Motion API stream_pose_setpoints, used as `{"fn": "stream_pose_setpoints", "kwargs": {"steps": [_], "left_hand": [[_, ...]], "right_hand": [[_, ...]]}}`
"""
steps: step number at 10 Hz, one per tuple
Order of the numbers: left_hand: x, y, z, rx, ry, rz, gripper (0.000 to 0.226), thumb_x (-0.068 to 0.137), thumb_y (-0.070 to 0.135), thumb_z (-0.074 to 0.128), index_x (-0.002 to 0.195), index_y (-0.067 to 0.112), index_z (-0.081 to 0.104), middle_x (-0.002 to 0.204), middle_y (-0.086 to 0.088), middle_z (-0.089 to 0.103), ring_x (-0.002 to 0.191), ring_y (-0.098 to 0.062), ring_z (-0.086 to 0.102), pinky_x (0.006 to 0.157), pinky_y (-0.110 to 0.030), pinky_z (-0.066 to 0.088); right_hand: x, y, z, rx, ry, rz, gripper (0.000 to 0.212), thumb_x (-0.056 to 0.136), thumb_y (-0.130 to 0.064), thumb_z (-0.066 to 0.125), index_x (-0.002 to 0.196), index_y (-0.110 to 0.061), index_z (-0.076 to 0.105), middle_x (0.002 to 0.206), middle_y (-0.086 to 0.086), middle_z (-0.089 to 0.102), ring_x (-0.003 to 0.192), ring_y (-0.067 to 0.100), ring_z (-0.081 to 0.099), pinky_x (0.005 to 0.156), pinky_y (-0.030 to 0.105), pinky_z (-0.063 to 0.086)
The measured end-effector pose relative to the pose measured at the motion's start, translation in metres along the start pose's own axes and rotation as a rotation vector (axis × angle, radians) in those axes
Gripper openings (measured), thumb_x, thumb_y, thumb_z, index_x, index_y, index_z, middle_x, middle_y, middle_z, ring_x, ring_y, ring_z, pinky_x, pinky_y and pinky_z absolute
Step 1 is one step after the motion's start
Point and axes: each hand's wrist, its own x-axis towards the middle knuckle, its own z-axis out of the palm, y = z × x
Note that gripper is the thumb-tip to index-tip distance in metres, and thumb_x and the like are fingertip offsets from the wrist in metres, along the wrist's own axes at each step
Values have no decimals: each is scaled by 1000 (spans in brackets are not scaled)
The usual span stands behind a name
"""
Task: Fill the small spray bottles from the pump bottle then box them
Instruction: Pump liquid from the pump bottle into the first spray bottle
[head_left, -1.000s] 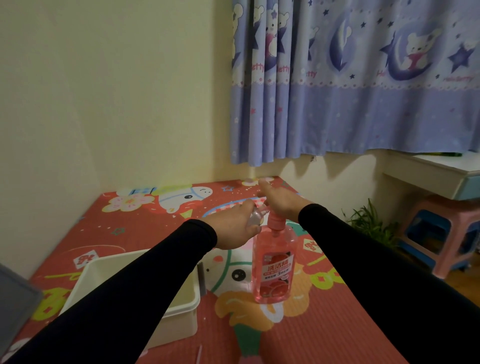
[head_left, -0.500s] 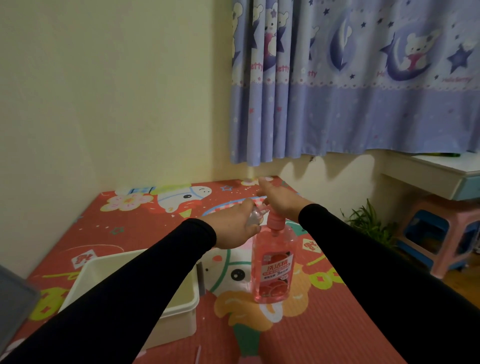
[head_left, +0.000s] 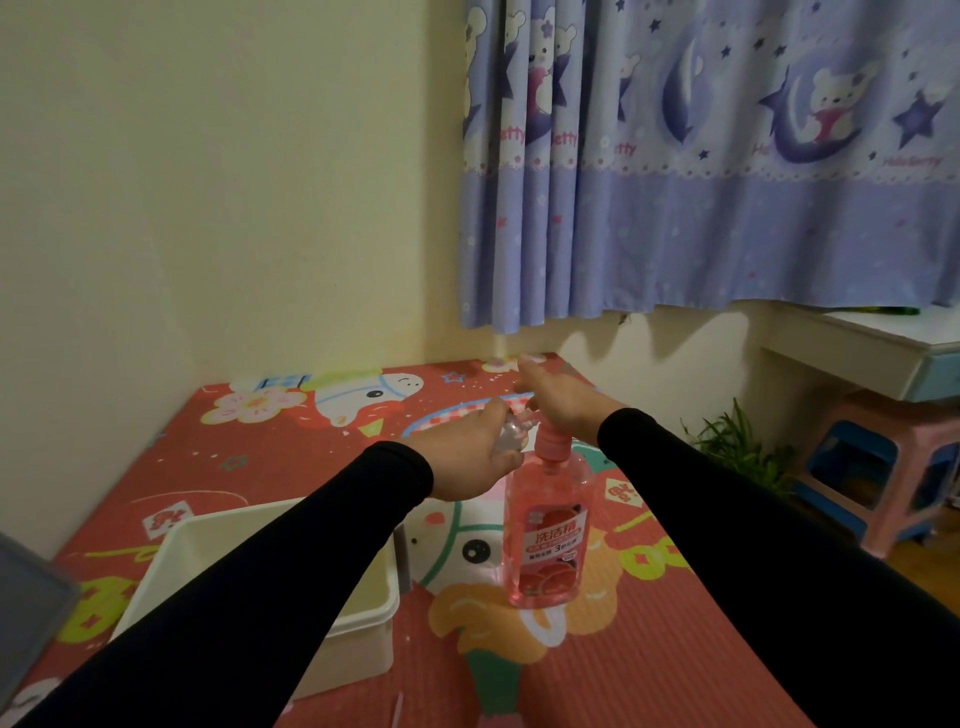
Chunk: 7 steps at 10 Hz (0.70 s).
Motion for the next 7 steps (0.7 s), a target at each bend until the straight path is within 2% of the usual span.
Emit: {"fn": "stream_pose_setpoints", "kwargs": {"steps": [1, 2, 3, 4, 5, 6, 7], "left_hand": [[0, 0, -6, 11, 16, 9, 50, 100, 41, 42, 141, 17, 26, 131, -7, 53, 102, -23, 55, 82, -34, 42], [0, 0, -8, 17, 21, 11, 50, 100, 42, 42, 141, 18, 26, 131, -7, 53, 98, -21, 53, 78, -32, 39], [1, -1, -2, 6, 1, 2, 48, 100, 42, 41, 138, 17, 27, 126, -8, 55, 96, -25, 58, 76, -35, 44], [1, -1, 3, 5, -6, -5, 45, 101, 42, 41, 137, 17, 28, 112, -6, 59, 89, -24, 60, 66, -30, 41], [0, 0, 0, 10, -2, -8, 47, 100, 42, 41, 138, 17, 29, 119, -7, 58, 93, -24, 58, 71, -32, 41], [0, 0, -5, 7, 21, 7, 48, 100, 42, 42, 139, 17, 28, 129, -8, 54, 100, -24, 56, 80, -35, 43], [1, -1, -7, 9, 29, 15, 50, 100, 42, 43, 139, 16, 27, 132, -8, 52, 104, -25, 56, 83, -35, 44]], "right_hand": [[-1, -6, -5, 98, -15, 1, 63, 101, -53, 21, 144, -10, 40, 151, 7, 42, 136, 27, 42, 116, 46, 28], [1, -5, -6, 48, 27, -26, 65, 100, -55, 20, 141, -11, 45, 147, 7, 46, 131, 24, 46, 115, 45, 29], [3, 0, 0, 0, 9, -8, 60, 102, -48, 22, 142, -8, 42, 145, 15, 48, 133, 31, 45, 115, 46, 30], [3, 7, 1, 25, 8, 13, 64, 100, -52, 20, 136, -8, 50, 138, 17, 53, 129, 35, 49, 111, 49, 35], [1, 4, 0, 2, 11, 26, 68, 99, -55, 20, 135, -6, 49, 136, 20, 53, 127, 39, 49, 110, 50, 36], [3, -3, -5, 121, 32, 19, 74, 92, -64, 25, 136, -8, 48, 140, 12, 52, 127, 34, 50, 110, 51, 36], [4, -6, -5, 131, 55, -1, 64, 98, -58, 23, 134, -12, 50, 139, 6, 52, 121, 27, 53, 107, 44, 38]]}}
